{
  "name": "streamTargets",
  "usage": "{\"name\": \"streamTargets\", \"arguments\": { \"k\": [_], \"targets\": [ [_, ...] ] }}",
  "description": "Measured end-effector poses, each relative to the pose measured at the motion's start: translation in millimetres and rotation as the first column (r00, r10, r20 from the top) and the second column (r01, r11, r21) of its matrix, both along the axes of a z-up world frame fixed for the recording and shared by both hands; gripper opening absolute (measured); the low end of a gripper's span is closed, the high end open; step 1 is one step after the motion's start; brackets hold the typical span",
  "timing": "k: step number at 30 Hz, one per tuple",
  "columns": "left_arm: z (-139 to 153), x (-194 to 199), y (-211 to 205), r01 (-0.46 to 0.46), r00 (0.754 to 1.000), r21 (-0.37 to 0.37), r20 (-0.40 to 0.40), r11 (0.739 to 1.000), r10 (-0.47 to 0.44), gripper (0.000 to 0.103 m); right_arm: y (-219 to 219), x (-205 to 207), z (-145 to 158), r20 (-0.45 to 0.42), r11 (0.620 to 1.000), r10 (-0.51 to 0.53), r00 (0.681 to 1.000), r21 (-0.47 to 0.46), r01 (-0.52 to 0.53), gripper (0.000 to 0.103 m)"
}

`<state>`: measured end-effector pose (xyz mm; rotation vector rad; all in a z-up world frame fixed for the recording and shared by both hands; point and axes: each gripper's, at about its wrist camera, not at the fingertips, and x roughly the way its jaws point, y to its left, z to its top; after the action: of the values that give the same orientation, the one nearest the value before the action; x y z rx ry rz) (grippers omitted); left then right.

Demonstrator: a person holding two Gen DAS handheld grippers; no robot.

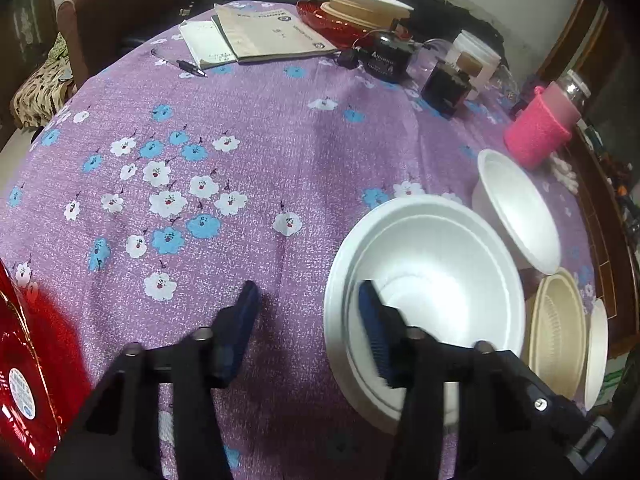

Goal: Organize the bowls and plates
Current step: 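Move the left tool to the large white foam bowl and grasp its rim, then carry the white bowl with the left tool onto the red plate stack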

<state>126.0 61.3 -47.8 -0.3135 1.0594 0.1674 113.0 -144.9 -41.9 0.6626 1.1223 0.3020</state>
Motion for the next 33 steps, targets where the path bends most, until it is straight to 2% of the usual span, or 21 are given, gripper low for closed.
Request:
{"name": "streamTargets", "arguments": {
  "k": [1, 2, 4, 5, 6, 10, 15, 22, 33],
  "targets": [
    [-1, 1, 0, 0.004, 1.000, 0.001, -0.001, 1.000, -0.004, 0.037, 0, 2, -2, -0.002, 1.000, -0.005, 1.000, -0.009, 0.005, 0.033],
    [-2, 1, -1, 0.011, 1.000, -0.001, 0.003, 1.000, -0.011, 0.035, 0, 3, -4, -0.003, 1.000, -0.012, 1.000, -0.017, 0.012, 0.029],
    [1, -1, -7, 0.037, 0.999, 0.005, 0.017, 0.999, -0.037, 0.025, 1, 3, -5, 0.006, 1.000, -0.011, 1.000, -0.023, 0.011, 0.015],
    [2, -1, -10, 0.048, 0.999, 0.010, 0.018, 0.999, -0.049, 0.016, 2, 2, -4, 0.013, 1.000, -0.003, 1.000, -0.031, 0.003, 0.012],
    [3, -3, -12, 0.055, 0.998, 0.026, 0.018, 0.998, -0.056, 0.015, 4, 2, -3, 0.017, 0.999, 0.004, 1.000, -0.037, -0.003, 0.010],
    [4, -8, -11, 0.060, 0.998, 0.022, 0.020, 0.998, -0.061, 0.016, 6, -4, 2, 0.036, 0.998, 0.016, 0.999, -0.059, -0.014, 0.010],
    [15, -28, -13, 0.056, 0.997, 0.067, 0.055, 0.996, -0.060, 0.015, 7, -14, 7, 0.056, 0.998, 0.036, 0.998, -0.057, -0.033, 0.009],
    [34, -56, -9, 0.036, 0.994, 0.090, 0.103, 0.995, -0.045, 0.015, 13, -37, 27, 0.115, 0.996, 0.075, 0.991, -0.061, -0.069, 0.009],
    [54, -100, 17, -0.026, 0.989, 0.110, 0.150, 0.994, 0.009, 0.015, 38, -67, 50, 0.172, 0.988, 0.148, 0.974, -0.059, -0.140, 0.009]
  ]
}}
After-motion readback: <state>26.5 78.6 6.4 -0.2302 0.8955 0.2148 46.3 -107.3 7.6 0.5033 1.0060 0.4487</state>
